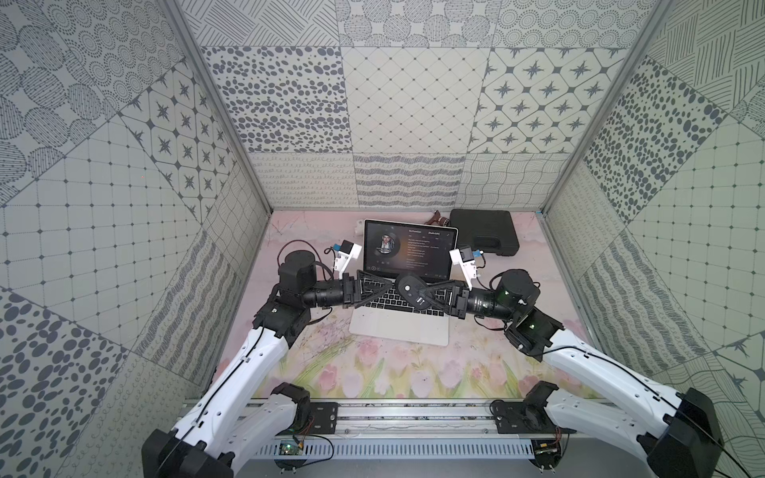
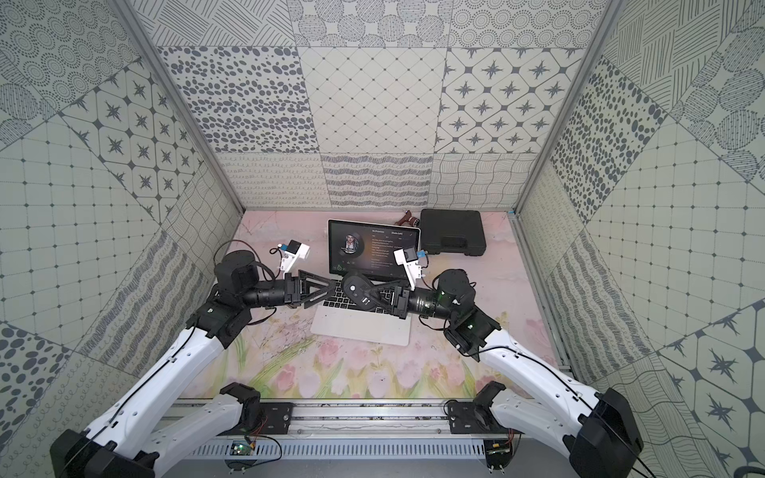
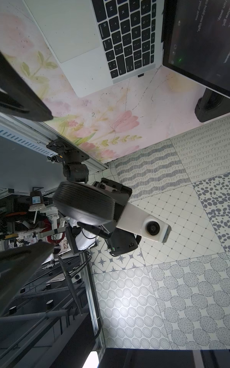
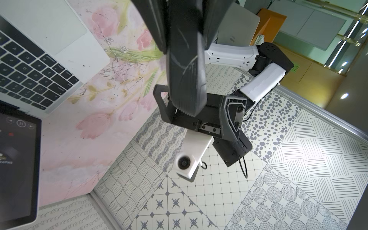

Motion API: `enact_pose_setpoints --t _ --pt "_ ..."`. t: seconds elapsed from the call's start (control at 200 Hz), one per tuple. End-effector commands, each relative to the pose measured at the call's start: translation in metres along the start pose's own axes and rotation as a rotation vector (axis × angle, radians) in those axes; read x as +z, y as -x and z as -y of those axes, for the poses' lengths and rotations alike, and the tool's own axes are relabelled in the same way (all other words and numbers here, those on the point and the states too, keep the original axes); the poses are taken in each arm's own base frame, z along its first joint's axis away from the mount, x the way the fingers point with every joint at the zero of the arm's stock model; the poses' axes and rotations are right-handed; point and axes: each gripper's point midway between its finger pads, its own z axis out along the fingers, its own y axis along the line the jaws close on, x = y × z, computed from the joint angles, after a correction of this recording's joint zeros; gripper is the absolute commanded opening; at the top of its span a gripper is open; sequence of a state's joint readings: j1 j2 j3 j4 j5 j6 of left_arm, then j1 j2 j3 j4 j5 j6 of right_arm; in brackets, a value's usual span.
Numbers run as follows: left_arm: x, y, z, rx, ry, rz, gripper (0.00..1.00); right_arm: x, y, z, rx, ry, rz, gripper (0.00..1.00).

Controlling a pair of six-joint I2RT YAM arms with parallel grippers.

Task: Remove the wireless mouse receiver from the laptop
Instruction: Adjust the mouse as needed.

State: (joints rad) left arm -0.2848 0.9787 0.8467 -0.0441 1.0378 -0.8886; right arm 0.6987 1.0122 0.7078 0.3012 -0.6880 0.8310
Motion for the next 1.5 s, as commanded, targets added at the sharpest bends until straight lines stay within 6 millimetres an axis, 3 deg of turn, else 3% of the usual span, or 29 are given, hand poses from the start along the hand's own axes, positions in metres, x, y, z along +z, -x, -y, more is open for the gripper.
enact_pose_setpoints --t 0.0,0.17,0.415,0.555,0.72,0.79,0.83,0.885,0.95,1.085,1.276,1.496 --pt "0.010 -0.009 0.029 0.125 -0.122 -0.141 0.97 0.005 -0.002 -0.019 -0.001 0.086 -0.087 0.15" --pt "0.015 -0.020 0.035 0.145 -0.146 -0.216 0.93 0.014 -0.006 -0.020 0.044 0.117 -0.160 0.15" --pt "0.013 -0.033 0.037 0.142 -0.182 -0.282 0.77 0.021 -0.004 -0.021 0.053 0.133 -0.202 0.16" --pt "0.012 -0.036 0.034 0.135 -0.178 -0.293 0.63 0.022 -0.004 -0.023 0.048 0.141 -0.218 0.15" --pt "0.015 -0.034 0.032 0.119 -0.179 -0.297 0.38 0.020 -0.005 -0.023 0.042 0.129 -0.225 0.16" --pt "0.015 -0.033 0.031 0.118 -0.177 -0.297 0.27 0.020 -0.004 -0.023 0.038 0.128 -0.224 0.29" --pt "0.016 -0.033 0.031 0.122 -0.177 -0.296 0.18 0.020 -0.003 -0.022 0.038 0.121 -0.218 0.43" --pt "0.016 -0.033 0.030 0.128 -0.166 -0.287 0.14 0.020 0.000 -0.020 0.044 0.104 -0.199 0.66" --pt "0.015 -0.033 0.027 0.146 -0.142 -0.271 0.11 0.018 0.008 -0.016 0.050 0.065 -0.146 0.76" --pt "0.012 -0.033 0.019 0.199 -0.070 -0.207 0.04 0.010 0.019 0.003 0.116 -0.040 -0.021 0.81" --pt "0.009 -0.027 0.019 0.244 -0.020 -0.153 0.02 0.008 0.011 0.010 0.142 -0.077 -0.037 0.74" --pt "0.010 -0.025 0.014 0.232 0.003 -0.146 0.00 0.015 -0.001 -0.003 0.117 -0.031 -0.069 0.73"
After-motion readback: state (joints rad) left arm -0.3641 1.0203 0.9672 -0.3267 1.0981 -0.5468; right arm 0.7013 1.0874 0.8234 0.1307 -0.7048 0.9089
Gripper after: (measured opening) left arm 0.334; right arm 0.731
